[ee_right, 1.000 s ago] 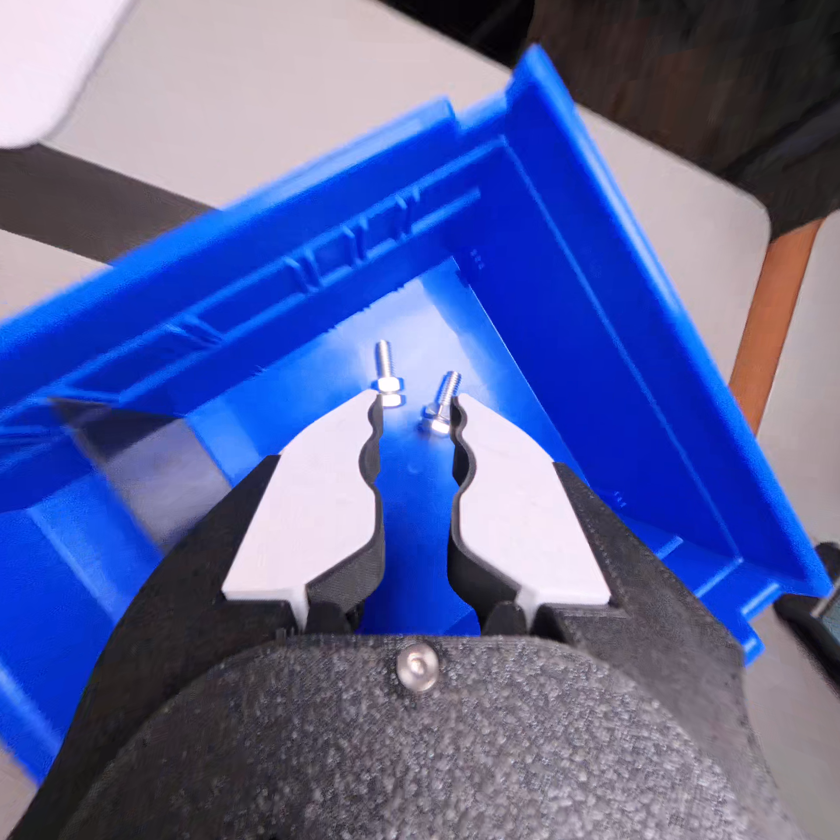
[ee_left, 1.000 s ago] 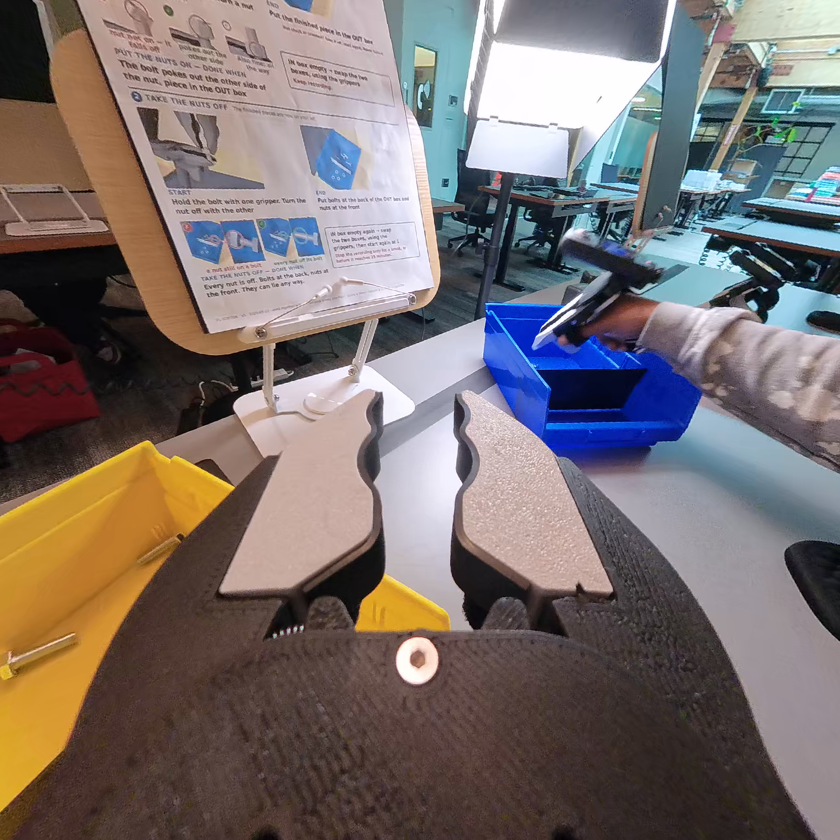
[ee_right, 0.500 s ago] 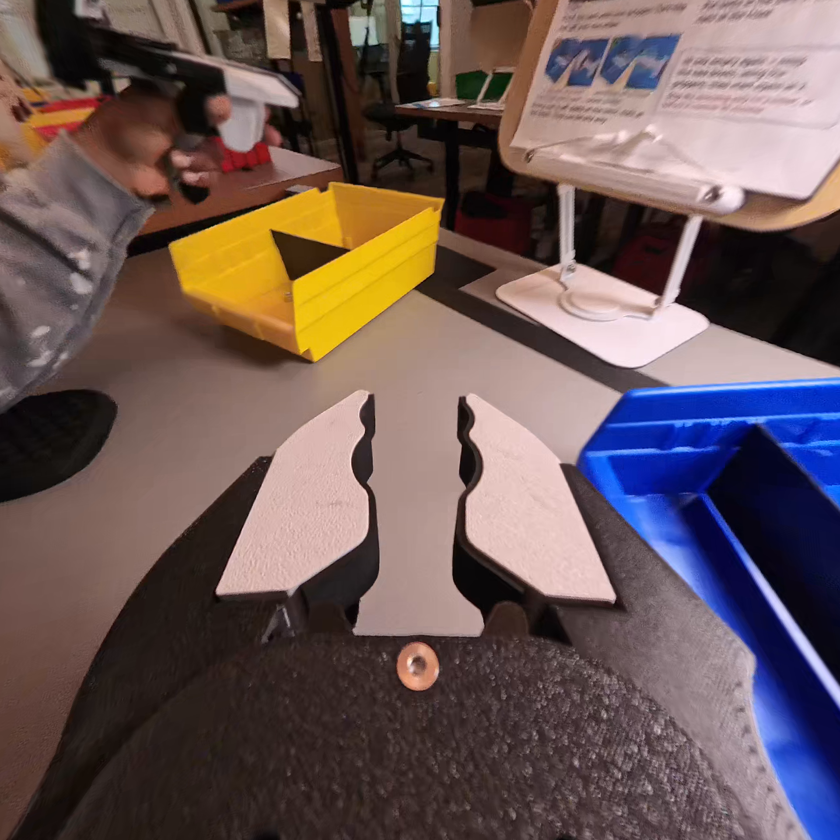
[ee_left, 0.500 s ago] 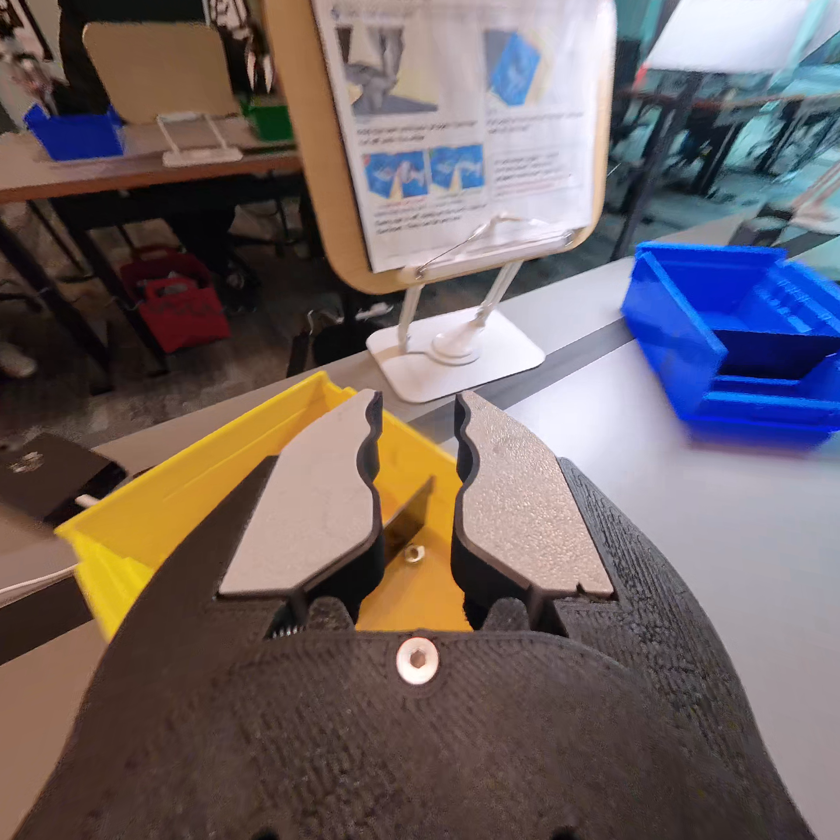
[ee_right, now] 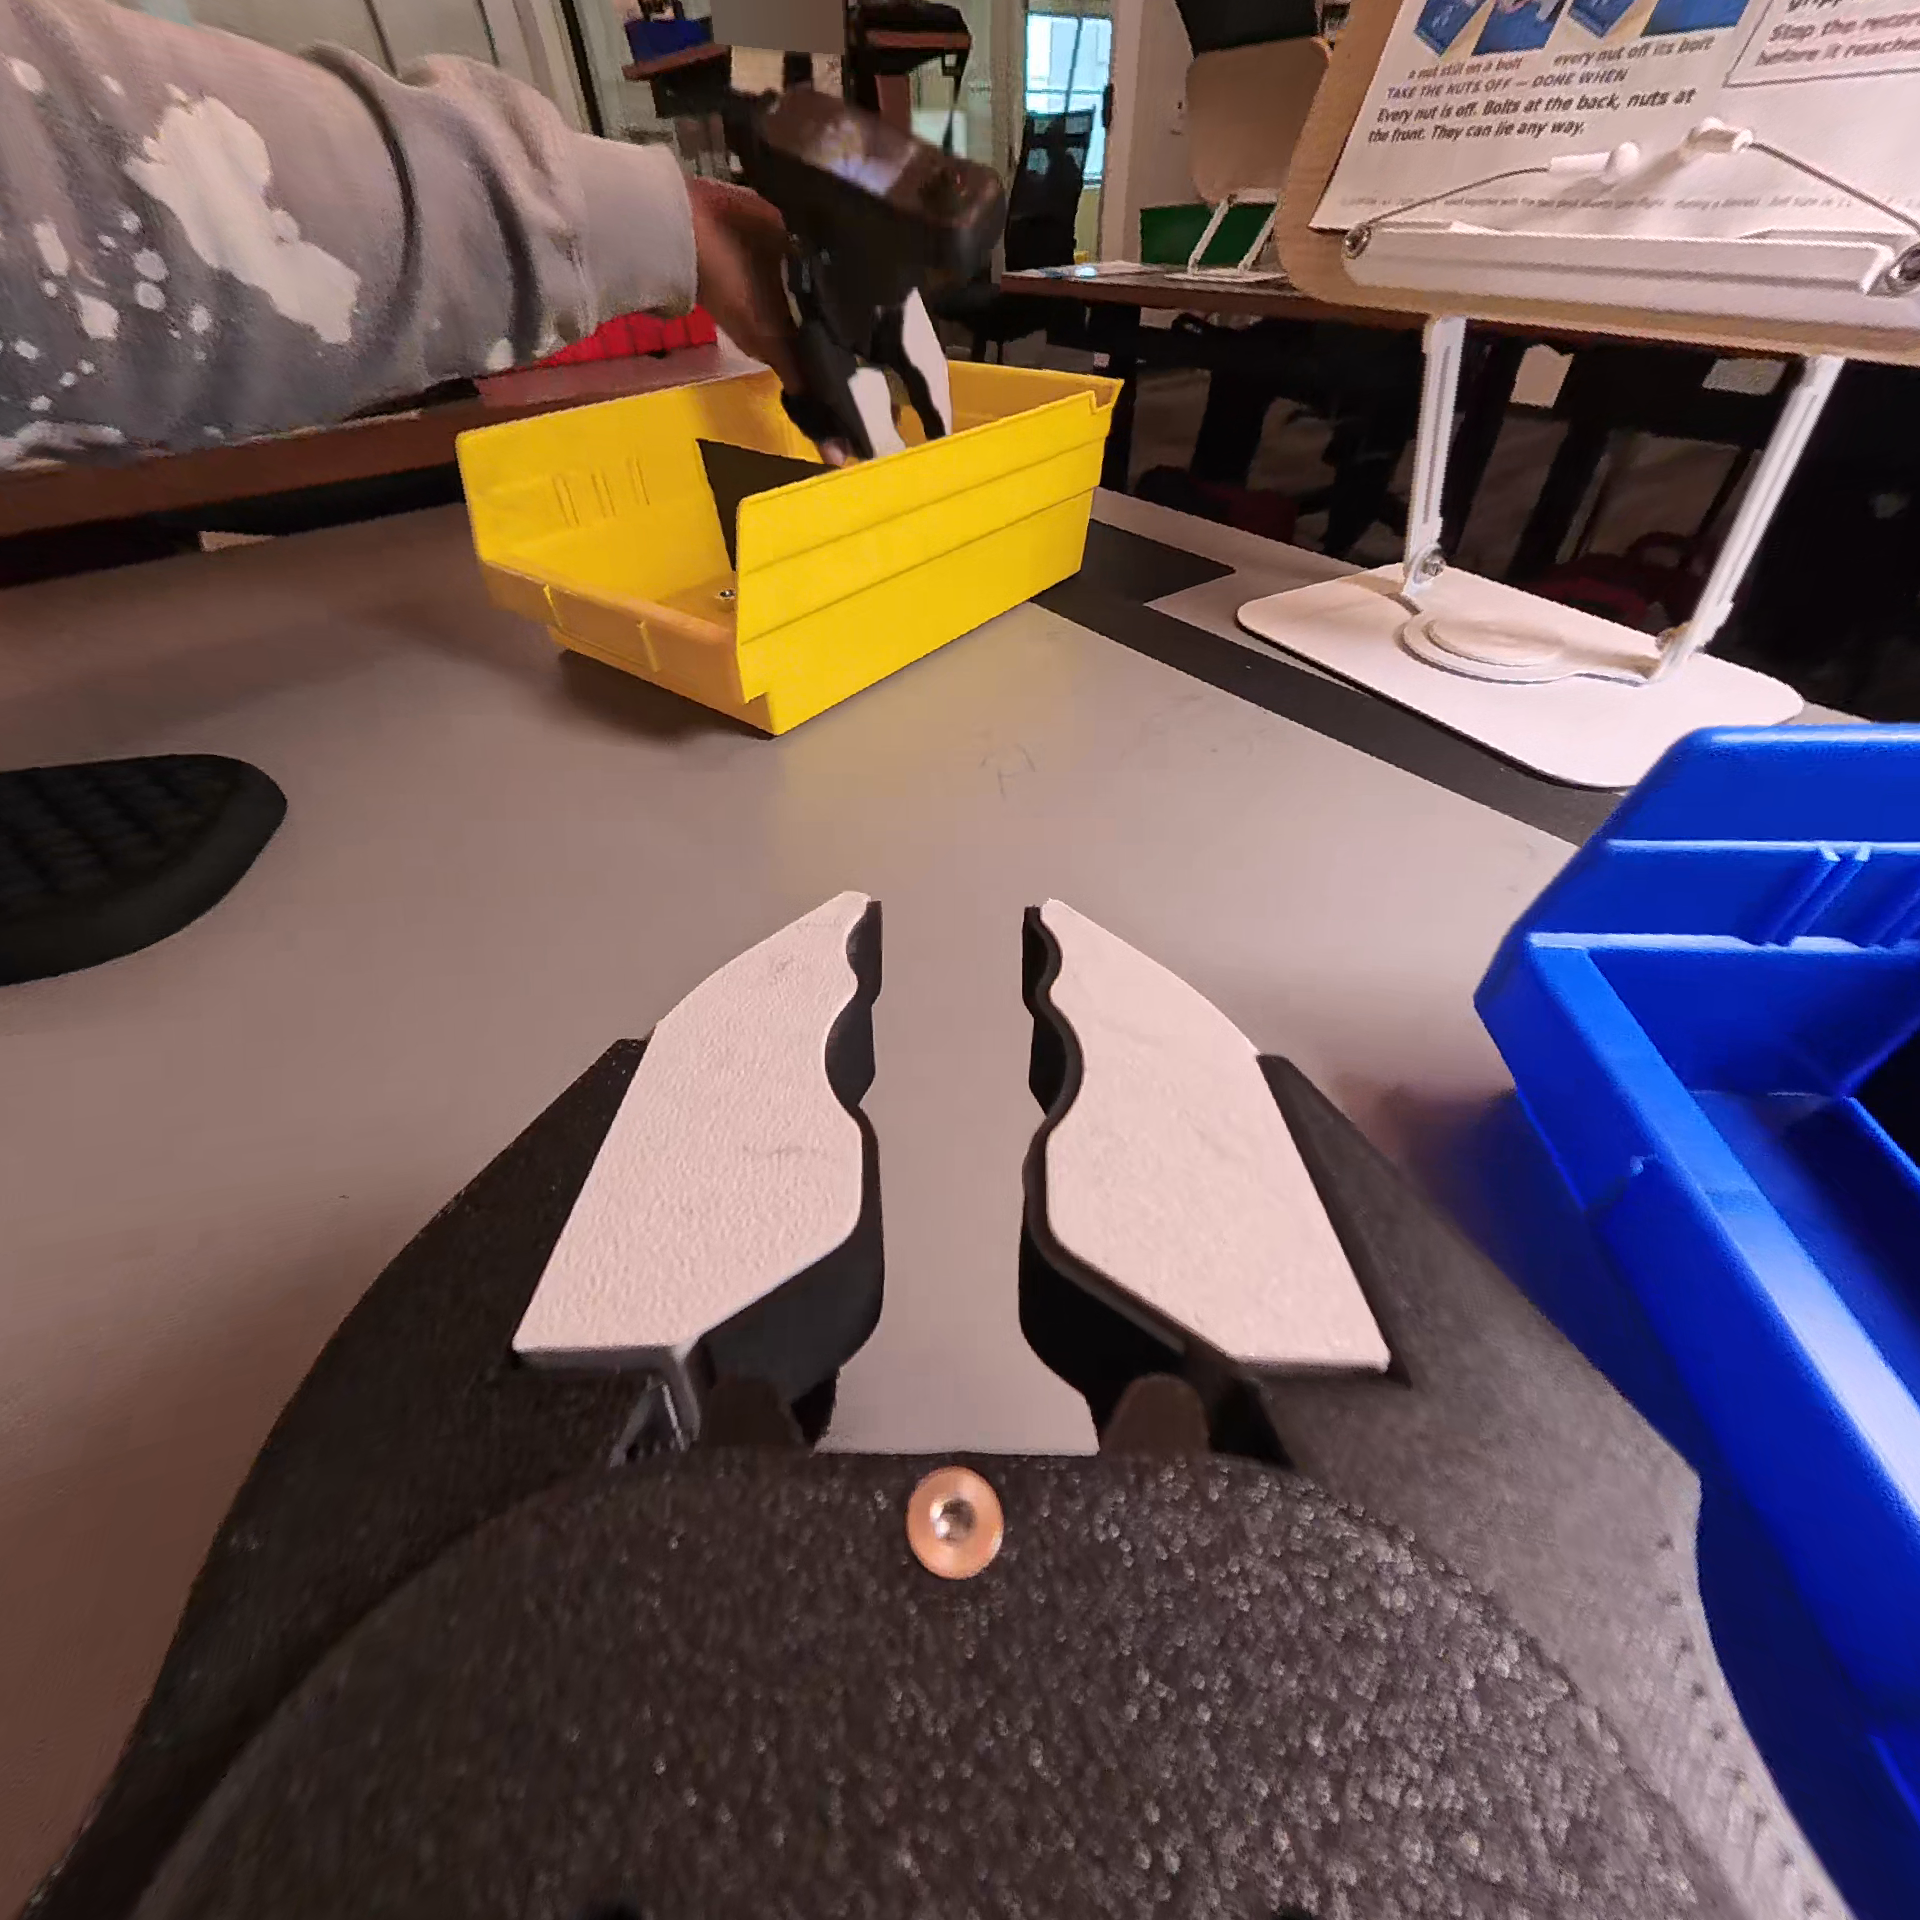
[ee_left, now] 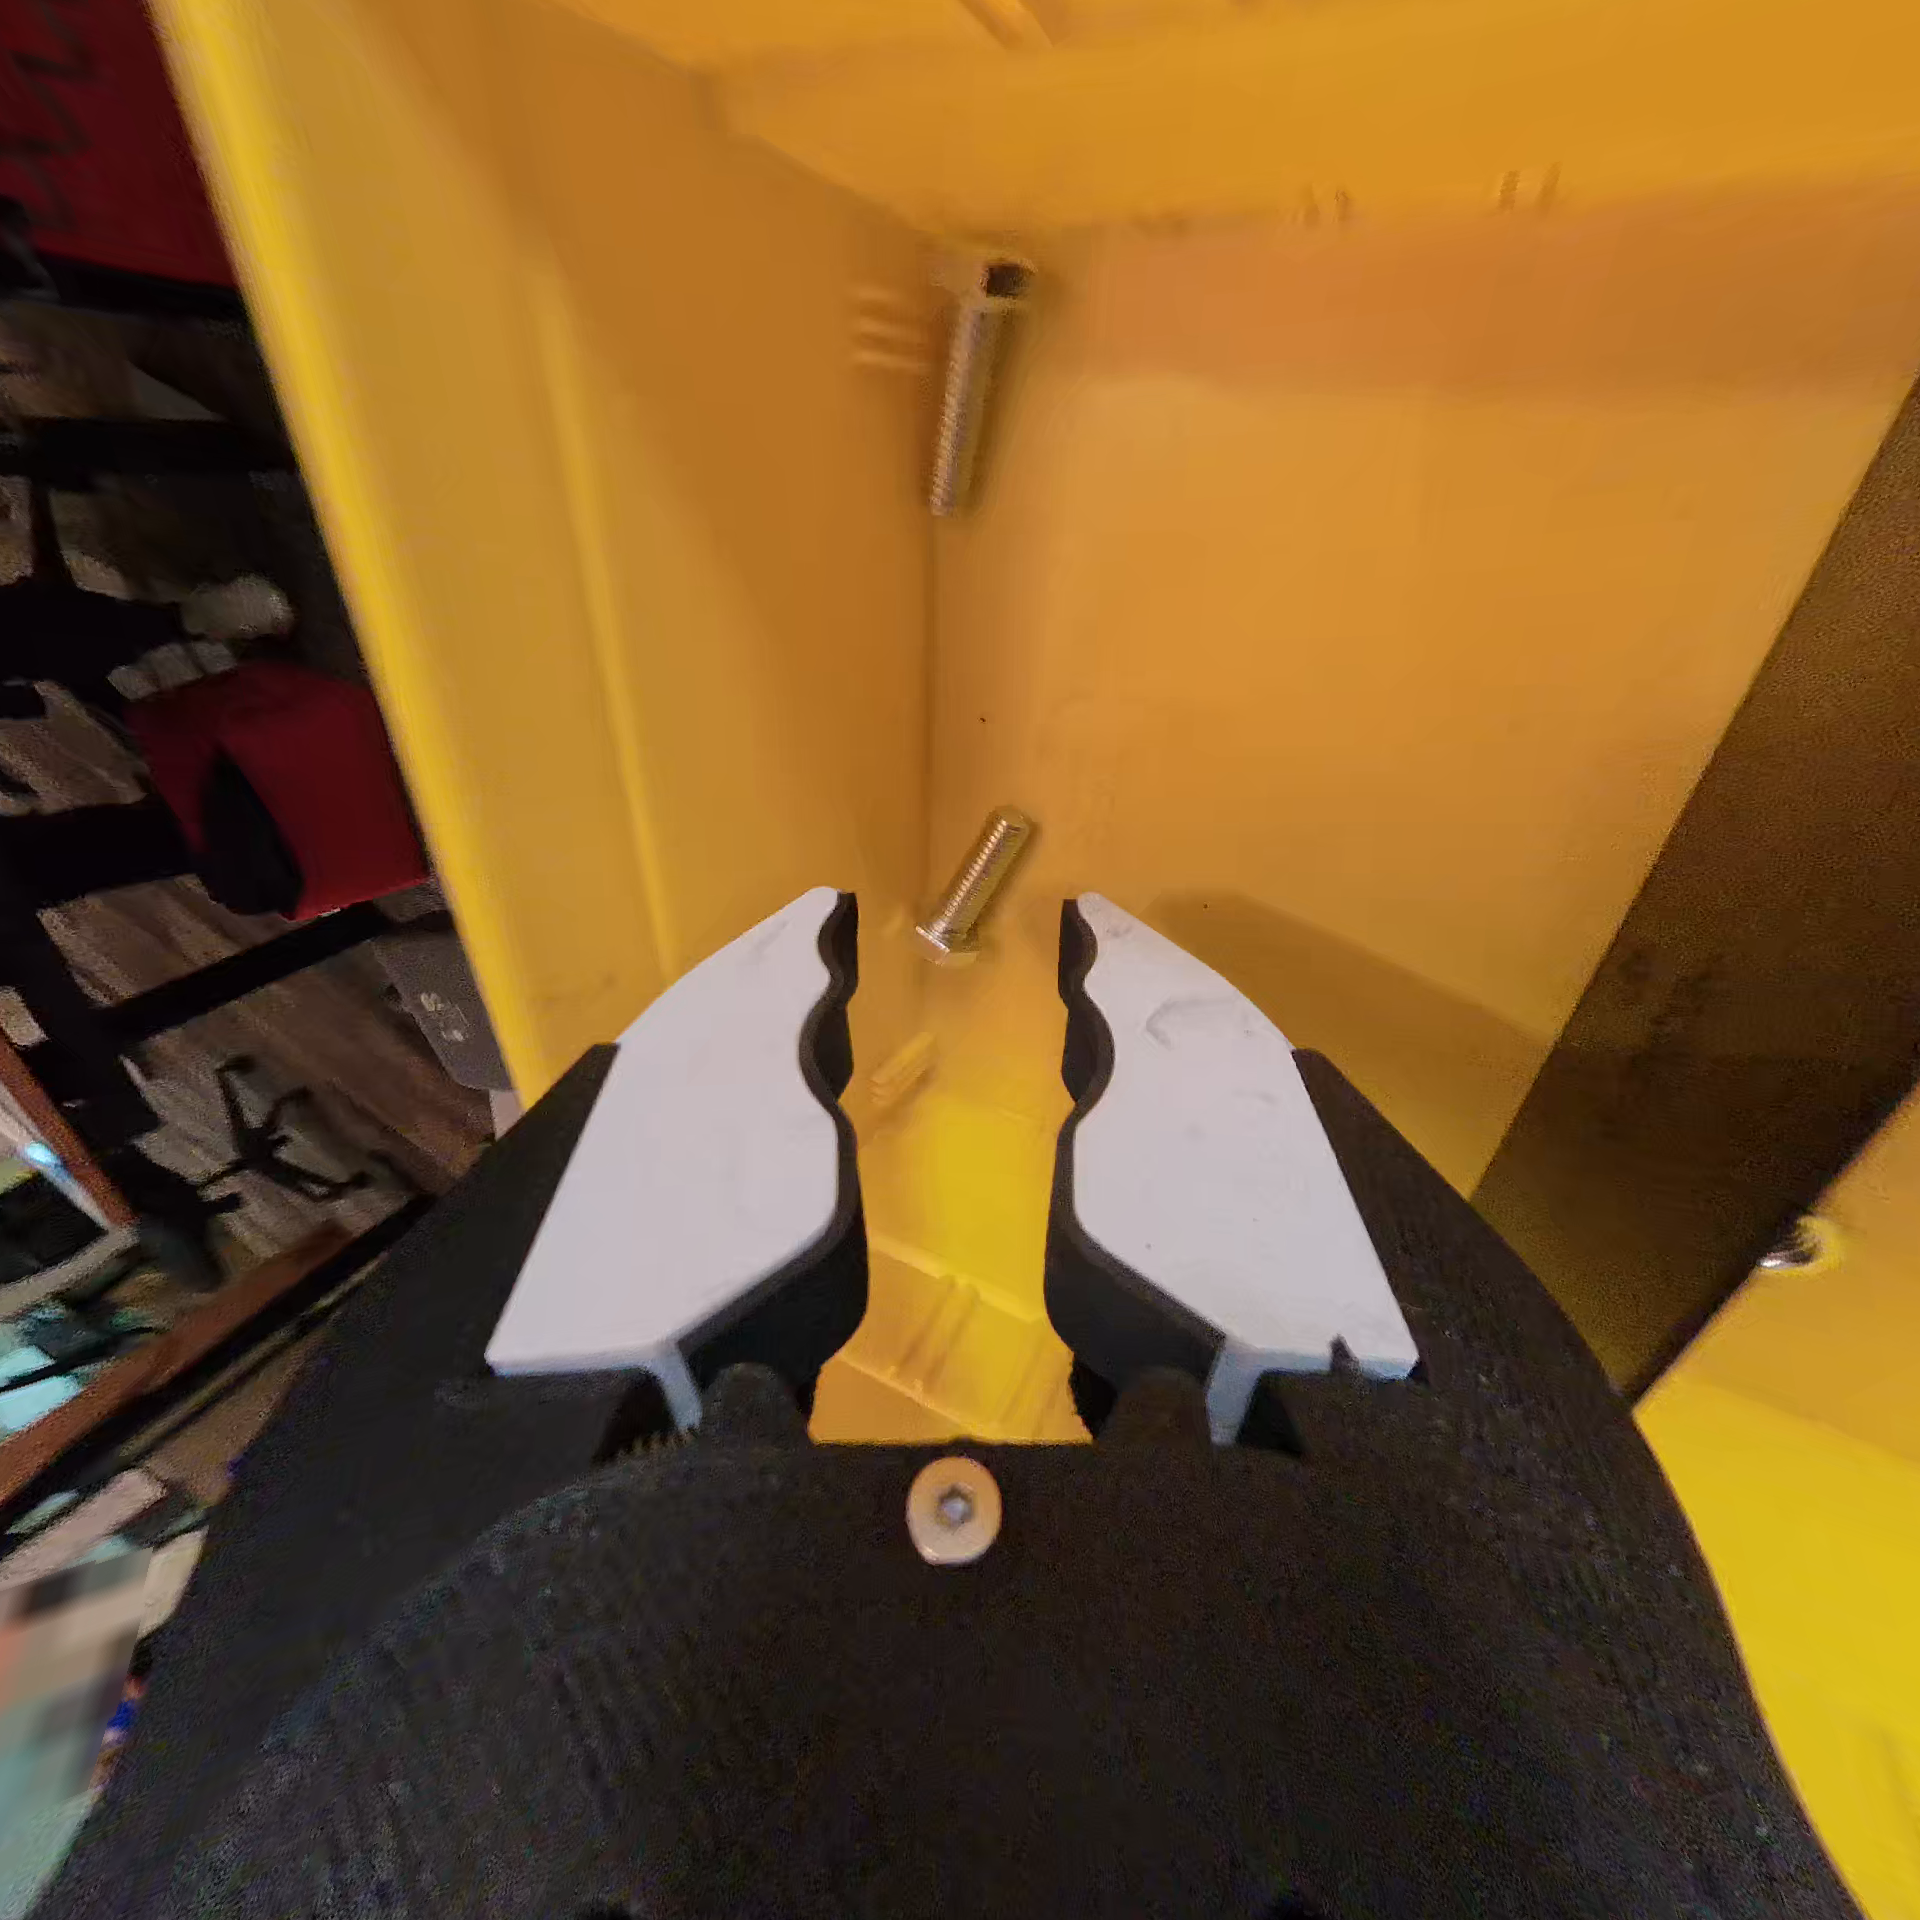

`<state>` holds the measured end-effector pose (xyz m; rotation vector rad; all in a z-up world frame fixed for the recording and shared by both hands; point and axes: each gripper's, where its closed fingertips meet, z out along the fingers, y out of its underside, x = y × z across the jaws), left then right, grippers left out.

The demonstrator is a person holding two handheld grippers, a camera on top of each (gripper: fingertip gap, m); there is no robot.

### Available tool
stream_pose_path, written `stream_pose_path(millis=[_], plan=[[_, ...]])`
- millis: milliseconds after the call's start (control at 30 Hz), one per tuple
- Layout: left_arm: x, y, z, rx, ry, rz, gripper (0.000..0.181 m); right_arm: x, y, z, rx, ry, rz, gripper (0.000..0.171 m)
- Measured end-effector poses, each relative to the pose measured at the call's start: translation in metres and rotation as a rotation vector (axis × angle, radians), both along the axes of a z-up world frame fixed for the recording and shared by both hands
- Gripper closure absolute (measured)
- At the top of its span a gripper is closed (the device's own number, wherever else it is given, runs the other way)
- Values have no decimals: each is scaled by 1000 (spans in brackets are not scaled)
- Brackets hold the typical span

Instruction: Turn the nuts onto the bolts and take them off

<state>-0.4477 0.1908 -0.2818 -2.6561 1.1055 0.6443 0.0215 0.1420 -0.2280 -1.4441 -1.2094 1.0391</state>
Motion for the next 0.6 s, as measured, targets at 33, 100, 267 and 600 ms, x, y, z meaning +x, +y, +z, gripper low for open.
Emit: stream_pose_path(millis=[33, 100, 267, 600], plan=[[-3, 0, -6, -46, 36, -28, 143, 1, 2, -1, -10, 2, -1, 146], [-8, 0, -15, -123, 95, -73, 143, 2, 3, -2, -33, 8, 7, 147], [-15, -3, -32, -263, 177, -126, 150, 2, 1, -3, -43, 10, 24, 148], [-12, -9, -32, -210, 74, -47, 171, 0, -4, -6, -29, -2, 47, 150]])
